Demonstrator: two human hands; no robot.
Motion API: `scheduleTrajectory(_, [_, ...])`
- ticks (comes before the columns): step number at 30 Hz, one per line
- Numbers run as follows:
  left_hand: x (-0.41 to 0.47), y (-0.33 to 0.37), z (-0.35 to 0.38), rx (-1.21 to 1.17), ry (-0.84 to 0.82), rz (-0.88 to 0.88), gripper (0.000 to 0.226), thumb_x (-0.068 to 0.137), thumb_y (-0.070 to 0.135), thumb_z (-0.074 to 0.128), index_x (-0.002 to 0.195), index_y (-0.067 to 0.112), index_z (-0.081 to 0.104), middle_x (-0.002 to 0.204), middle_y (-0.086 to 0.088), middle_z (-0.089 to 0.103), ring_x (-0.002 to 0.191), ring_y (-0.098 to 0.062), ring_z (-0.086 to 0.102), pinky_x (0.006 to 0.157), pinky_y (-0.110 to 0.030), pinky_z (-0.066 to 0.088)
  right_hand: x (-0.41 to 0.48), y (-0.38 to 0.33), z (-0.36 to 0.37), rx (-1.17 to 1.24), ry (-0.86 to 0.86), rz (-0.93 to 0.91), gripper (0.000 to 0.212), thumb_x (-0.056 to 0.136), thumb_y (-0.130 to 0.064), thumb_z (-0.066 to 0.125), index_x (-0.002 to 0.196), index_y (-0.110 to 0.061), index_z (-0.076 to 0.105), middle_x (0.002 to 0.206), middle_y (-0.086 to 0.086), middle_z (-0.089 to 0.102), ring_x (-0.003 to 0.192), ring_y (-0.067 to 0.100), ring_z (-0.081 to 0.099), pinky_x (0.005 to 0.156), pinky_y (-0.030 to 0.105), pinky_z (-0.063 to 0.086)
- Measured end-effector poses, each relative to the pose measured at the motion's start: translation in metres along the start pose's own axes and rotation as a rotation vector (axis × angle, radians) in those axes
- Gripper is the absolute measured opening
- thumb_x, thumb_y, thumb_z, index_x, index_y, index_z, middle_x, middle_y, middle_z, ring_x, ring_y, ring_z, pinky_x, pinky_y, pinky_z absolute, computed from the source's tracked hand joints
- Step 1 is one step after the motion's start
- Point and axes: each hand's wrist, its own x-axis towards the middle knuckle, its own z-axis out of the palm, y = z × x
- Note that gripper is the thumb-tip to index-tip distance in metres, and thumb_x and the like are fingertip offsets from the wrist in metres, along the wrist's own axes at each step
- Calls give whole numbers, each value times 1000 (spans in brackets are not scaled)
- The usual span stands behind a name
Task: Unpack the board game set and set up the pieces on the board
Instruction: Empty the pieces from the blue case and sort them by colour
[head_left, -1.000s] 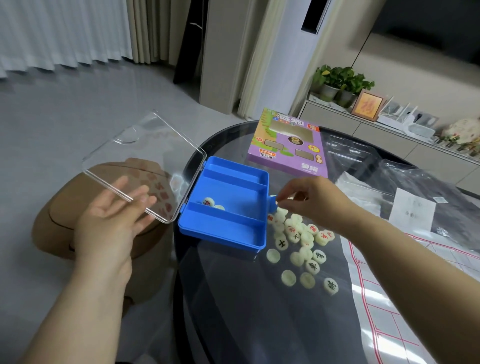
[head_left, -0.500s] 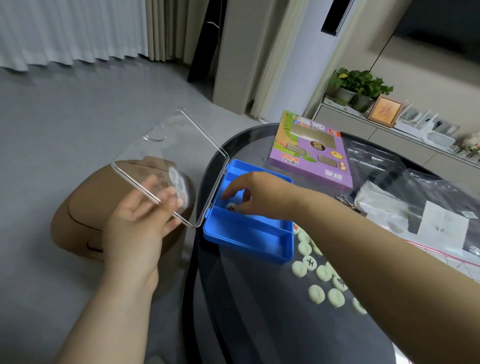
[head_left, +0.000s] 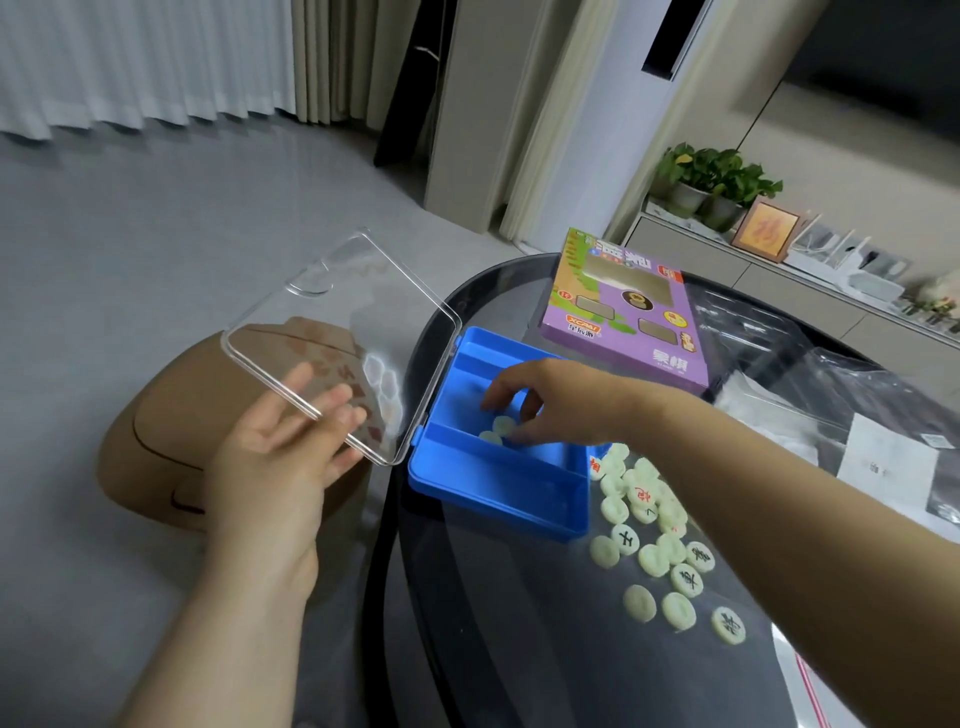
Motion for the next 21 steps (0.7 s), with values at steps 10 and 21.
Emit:
scheduleTrajectory(10, [3, -3, -4, 12, 15, 0, 44, 86, -2, 51, 121, 23, 46, 88, 6, 62, 61, 3, 65, 56, -9, 51, 6, -9, 11, -27, 14, -70, 24, 87, -18, 57, 110, -12, 60, 104, 2, 49, 85, 12, 45, 84, 26, 41])
scheduleTrajectory(21, [5, -5, -5, 43, 9, -2, 46, 87, -2, 50, 128, 18, 44, 90, 5, 62, 61, 3, 65, 57, -9, 51, 24, -9, 21, -120, 148, -11, 28, 89, -18, 50, 116, -9, 50, 106, 8, 58, 87, 22, 47, 73, 28, 37])
